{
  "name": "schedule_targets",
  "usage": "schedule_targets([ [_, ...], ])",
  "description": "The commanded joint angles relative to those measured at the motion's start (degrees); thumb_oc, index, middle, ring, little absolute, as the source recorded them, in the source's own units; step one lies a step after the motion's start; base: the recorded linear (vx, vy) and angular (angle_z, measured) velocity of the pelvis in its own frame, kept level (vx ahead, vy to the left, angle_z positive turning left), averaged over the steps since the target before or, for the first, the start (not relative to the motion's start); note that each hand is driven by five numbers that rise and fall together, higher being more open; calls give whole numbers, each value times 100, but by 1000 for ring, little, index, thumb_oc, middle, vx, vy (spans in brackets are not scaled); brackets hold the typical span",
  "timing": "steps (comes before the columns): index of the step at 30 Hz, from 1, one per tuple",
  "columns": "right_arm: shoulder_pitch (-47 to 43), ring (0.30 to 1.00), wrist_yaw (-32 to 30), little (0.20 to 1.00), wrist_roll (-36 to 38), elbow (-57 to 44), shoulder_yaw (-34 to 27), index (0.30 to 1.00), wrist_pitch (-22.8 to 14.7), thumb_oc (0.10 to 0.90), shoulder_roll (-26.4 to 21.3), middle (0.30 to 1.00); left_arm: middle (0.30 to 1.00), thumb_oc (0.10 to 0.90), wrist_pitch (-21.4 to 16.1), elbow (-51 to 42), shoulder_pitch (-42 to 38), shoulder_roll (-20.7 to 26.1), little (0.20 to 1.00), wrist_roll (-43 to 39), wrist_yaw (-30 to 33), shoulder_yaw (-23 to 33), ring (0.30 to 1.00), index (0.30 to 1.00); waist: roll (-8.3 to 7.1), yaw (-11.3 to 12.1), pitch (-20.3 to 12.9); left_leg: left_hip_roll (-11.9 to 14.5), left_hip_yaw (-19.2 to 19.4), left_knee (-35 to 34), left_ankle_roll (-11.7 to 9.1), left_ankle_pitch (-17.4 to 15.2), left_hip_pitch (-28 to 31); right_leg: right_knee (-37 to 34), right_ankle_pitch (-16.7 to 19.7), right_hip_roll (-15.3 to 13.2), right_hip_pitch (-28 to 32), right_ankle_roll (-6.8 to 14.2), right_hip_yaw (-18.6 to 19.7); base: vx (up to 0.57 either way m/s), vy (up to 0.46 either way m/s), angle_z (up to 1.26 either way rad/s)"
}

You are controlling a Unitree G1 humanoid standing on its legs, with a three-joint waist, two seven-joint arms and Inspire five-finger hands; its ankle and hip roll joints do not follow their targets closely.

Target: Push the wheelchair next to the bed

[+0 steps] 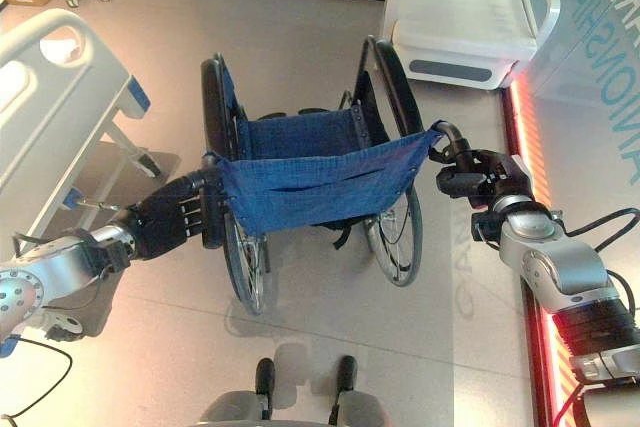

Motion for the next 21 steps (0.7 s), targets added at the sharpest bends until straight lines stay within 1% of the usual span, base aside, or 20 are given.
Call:
schedule_targets([
  [1,-299,300,65,300,-334,40,302,300,-315,400,-227,300,900,800,-623,-229,-842,-217,900,-833,-354,104,900,900,11,-90,-102,8,-10,16,-108,223,-297,163,104,-176,33,65,-95,0,0,0],
  [4,-415,300,-16,300,-327,24,406,300,-316,400,-151,300,900,800,-654,-338,-989,-408,900,-846,-312,-131,900,900,-6,-112,-48,-3,-5,16,-95,229,-320,197,115,-171,-22,54,-59,-34,-3,0],
  [8,-518,300,-87,300,-276,-5,474,300,-295,400,-128,300,900,800,-735,-422,-1113,-534,900,-697,-216,-301,900,900,-21,-137,8,-19,-8,16,-79,237,-333,242,122,-163,-76,44,-23,0,0,0],
  [15,-570,300,-63,300,-286,-5,514,300,-298,400,-88,300,900,800,-837,-526,-1165,-598,900,-741,-192,-325,900,900,-13,-156,74,-27,2,21,-73,253,-337,289,135,-165,-119,32,-1,-1,-1,-1],
  [16,-574,300,-62,300,-287,-7,521,300,-307,400,-81,300,665,643,-871,-563,-1171,-624,665,-777,-168,-329,665,665,-14,-158,89,-31,-4,27,-72,254,-343,304,134,-165,-132,27,3,0,0,0],
  [17,-576,300,-52,300,-308,4,517,300,-316,400,-68,300,300,400,-917,-590,-1170,-652,300,-825,-134,-311,300,300,-12,-157,101,-33,-9,29,-70,253,-348,312,134,-165,-142,24,3,0,0,0],
  [19,-584,300,-29,300,-337,22,509,300,-332,400,-44,300,300,400,-1161,-641,-1182,-698,300,-812,-120,-290,300,300,-18,-158,128,-35,-11,35,-66,251,-351,331,135,-164,-158,19,5,0,0,0],
  [21,-569,300,-20,300,-366,29,496,300,-352,400,-16,300,300,400,-1229,-670,-1180,-730,300,-758,-109,-258,300,300,-24,-154,143,-39,-21,36,-66,251,-357,338,135,-159,-167,15,8,0,0,0],
])
